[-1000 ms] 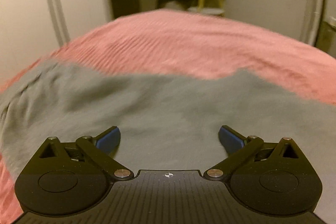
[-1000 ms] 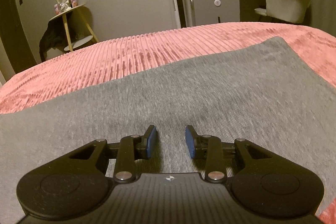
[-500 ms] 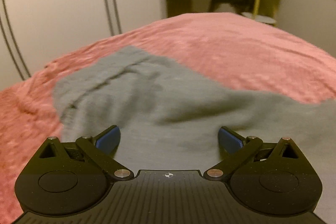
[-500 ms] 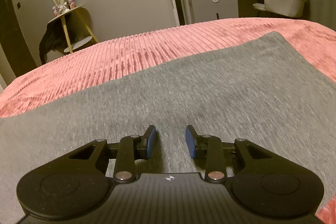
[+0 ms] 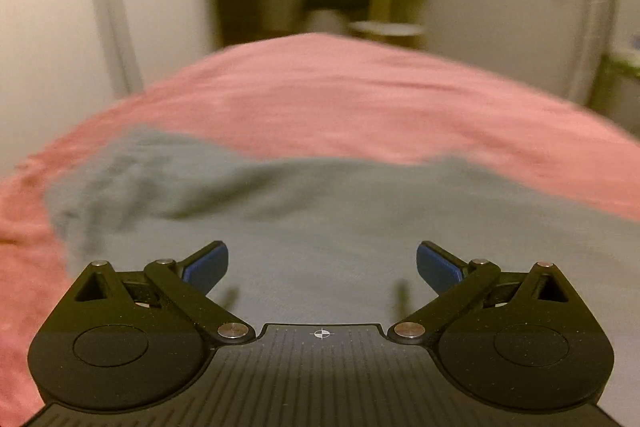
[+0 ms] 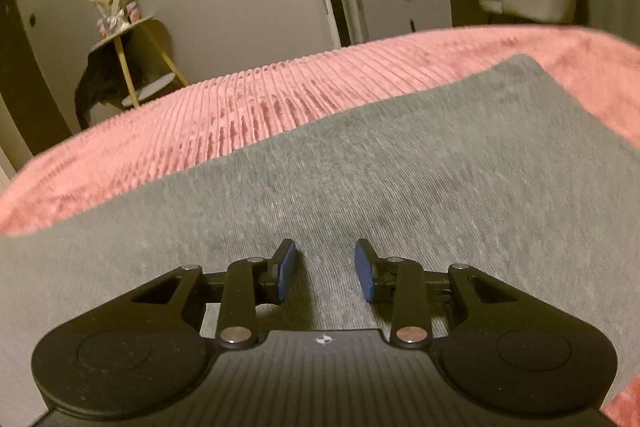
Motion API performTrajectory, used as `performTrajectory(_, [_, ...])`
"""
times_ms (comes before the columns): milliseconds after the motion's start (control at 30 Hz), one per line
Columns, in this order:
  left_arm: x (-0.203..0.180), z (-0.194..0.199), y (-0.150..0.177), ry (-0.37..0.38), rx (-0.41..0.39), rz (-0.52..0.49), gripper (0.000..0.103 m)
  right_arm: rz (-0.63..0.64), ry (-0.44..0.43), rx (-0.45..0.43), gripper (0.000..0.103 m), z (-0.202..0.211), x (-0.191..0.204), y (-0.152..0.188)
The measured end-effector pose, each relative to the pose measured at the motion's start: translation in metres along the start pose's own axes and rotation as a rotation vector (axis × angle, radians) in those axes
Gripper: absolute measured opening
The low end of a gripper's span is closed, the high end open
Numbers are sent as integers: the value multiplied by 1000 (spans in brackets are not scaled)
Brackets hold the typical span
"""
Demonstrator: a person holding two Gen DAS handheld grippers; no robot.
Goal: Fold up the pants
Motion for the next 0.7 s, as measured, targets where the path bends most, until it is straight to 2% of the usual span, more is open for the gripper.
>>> performTrajectory(167, [-82,45,19,281,90,113,103,-240,-99,130,33,11,-35,-12])
performTrajectory(233, [-102,50,34,318,134,122,103,-308,-90,154,33,20,-59,-16])
performTrajectory(333, [-119,44,65,304,203,83,103,-497,-23,171,33,39,-119,-22])
performTrajectory(400, [-123,36,81,266,259,55,103,-531,49,151,32,58,-151,-24])
performTrajectory(500, [-126,41,73,257,194,38,103,-499,147,101,32,90,-178,-25])
performTrajectory(533, [-128,42,74,258,189,39,103,-504,159,104,33,96,-182,-23])
performTrajectory(633, [-126,40,80,254,199,43,103,-568,107,113,32,99,-184,-16])
performTrajectory(700, [-127,43,76,256,183,46,103,-560,115,140,32,96,-181,-14])
Point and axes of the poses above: each gripper's, at about its wrist camera, not at the fingertips, and z roughly against the way its jaws point, x to its left, y to its underside, the point moved 4 cm from there along -z, roughly the way its jaws point, and after that the axes turned 8 degrees about -x, right-handed, at the moved point
